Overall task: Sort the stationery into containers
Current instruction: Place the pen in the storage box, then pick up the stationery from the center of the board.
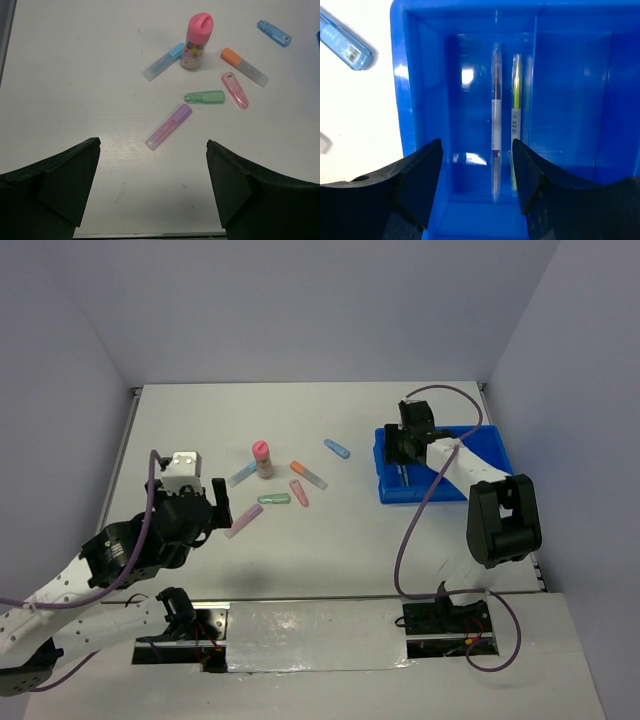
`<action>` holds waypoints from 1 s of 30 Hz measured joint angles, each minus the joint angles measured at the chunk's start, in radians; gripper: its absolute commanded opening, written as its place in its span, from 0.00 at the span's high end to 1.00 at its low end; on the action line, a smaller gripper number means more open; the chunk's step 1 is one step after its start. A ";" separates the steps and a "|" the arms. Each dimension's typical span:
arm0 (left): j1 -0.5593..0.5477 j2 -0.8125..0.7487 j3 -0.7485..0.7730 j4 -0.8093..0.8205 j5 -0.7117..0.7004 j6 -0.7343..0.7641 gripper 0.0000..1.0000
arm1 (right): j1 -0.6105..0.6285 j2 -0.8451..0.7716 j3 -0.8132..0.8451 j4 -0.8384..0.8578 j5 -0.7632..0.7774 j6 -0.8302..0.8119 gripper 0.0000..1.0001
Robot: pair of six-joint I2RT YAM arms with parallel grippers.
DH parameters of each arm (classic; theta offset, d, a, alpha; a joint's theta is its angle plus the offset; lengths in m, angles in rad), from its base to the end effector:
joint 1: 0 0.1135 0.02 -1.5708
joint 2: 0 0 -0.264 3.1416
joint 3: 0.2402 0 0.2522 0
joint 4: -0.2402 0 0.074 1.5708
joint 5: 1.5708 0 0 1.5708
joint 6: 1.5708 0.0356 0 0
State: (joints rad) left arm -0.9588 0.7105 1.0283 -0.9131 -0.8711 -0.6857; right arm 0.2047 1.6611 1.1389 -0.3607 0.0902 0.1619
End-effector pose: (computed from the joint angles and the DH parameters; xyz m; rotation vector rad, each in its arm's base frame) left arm 0.0878 -0.0777 0.3649 -0.2045 1.9319 -0.1358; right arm 0.3488 0.0691 0.2217 -0.0128 2.4494 0.0512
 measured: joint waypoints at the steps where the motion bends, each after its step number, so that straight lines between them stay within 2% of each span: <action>1: 0.000 0.016 0.000 -0.008 -0.002 -0.002 0.01 | 0.000 -0.003 0.001 -0.011 0.000 0.000 0.31; 5: 0.000 0.055 0.000 -0.018 -0.007 -0.004 0.01 | 0.000 -0.026 0.030 -0.065 -0.001 0.000 0.31; 9: 0.000 0.065 0.010 -0.066 -0.034 -0.042 0.01 | 0.026 -0.114 0.034 -0.066 -0.039 -0.005 0.30; 11: 0.000 0.081 0.037 -0.116 -0.066 -0.080 0.01 | 0.084 -0.163 0.034 -0.045 -0.079 -0.026 0.30; 14: 0.000 0.106 0.072 -0.198 -0.141 -0.159 0.01 | 0.253 -0.175 0.065 -0.027 -0.115 -0.067 0.30; 16: 0.013 0.105 0.064 -0.228 -0.168 -0.211 0.01 | 0.367 -0.121 0.116 -0.018 -0.119 -0.080 0.32; 19: 0.092 0.079 0.014 -0.190 -0.151 -0.190 0.01 | 0.477 0.006 0.185 0.006 -0.111 -0.072 0.38; 24: 0.255 0.038 -0.048 -0.068 -0.048 -0.067 0.01 | 0.530 0.225 0.278 -0.016 -0.027 -0.006 0.40; 30: 0.288 0.094 -0.050 0.016 0.043 0.024 0.01 | 0.567 0.376 0.373 -0.064 0.023 0.031 0.39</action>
State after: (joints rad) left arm -0.6712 0.8047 0.9787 -0.8974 -0.8276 -0.6617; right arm 0.7715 2.0369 1.5120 -0.4244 0.1135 0.1925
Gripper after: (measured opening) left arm 0.993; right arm 0.605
